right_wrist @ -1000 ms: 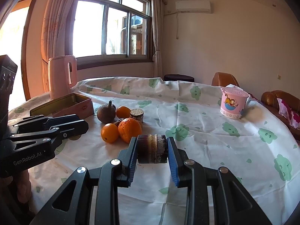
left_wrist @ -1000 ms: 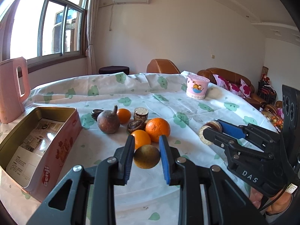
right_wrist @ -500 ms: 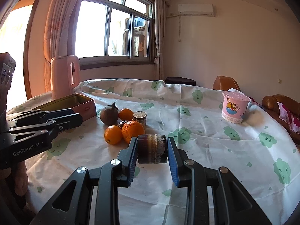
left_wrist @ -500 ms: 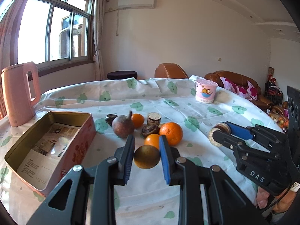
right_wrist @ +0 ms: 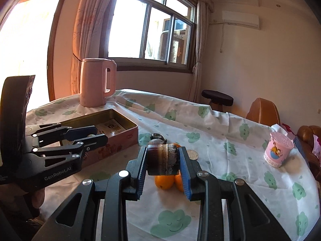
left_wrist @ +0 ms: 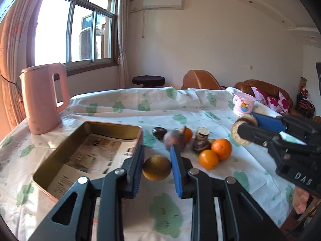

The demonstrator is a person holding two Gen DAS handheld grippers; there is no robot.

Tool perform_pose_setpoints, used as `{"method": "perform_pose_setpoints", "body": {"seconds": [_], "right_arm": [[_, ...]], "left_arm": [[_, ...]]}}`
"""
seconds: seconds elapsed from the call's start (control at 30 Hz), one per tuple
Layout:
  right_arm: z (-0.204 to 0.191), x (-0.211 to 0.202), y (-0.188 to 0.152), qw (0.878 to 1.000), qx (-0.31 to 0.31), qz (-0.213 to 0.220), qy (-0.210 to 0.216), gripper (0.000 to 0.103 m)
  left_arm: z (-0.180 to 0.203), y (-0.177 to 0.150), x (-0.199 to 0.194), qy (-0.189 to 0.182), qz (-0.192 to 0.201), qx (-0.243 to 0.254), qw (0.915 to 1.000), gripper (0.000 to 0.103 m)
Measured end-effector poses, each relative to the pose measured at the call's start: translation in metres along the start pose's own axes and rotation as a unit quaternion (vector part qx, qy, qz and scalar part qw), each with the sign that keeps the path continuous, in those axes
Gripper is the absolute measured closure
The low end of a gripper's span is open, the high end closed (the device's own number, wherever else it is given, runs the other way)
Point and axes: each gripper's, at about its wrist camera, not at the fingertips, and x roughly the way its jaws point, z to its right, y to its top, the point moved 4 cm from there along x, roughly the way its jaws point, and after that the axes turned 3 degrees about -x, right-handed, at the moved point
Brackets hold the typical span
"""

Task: Organize fruits
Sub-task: 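Carry the roll cake in the right gripper while the left gripper carries the yellow fruit to the tin box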

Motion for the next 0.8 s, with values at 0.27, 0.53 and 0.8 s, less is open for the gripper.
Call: {"method": "perform_pose_setpoints", "body": {"seconds": [0.27, 0.53, 0.8], "right_arm": [[-0.023, 0.016, 0.049, 0.999, -0.029, 0.004, 0.026, 0.070], [-0.051, 0.043, 0.085, 0.998, -0.054, -0.001, 0.042, 0.070], [-0.073, 0.087, 0.086, 0.996, -0.057, -0.036, 0.060, 0.070]], "left_arm": [[-0.045, 0.013, 0.000, 0.044, 0.004, -0.009, 0.9990, 0.075], [-0.083, 0.019, 0.013, 0.082, -0.001, -0.017, 0.9965, 0.075], [-0.109, 0.023, 0.029, 0.089, -0.024, -0.028, 0.9953, 0.075]]}}
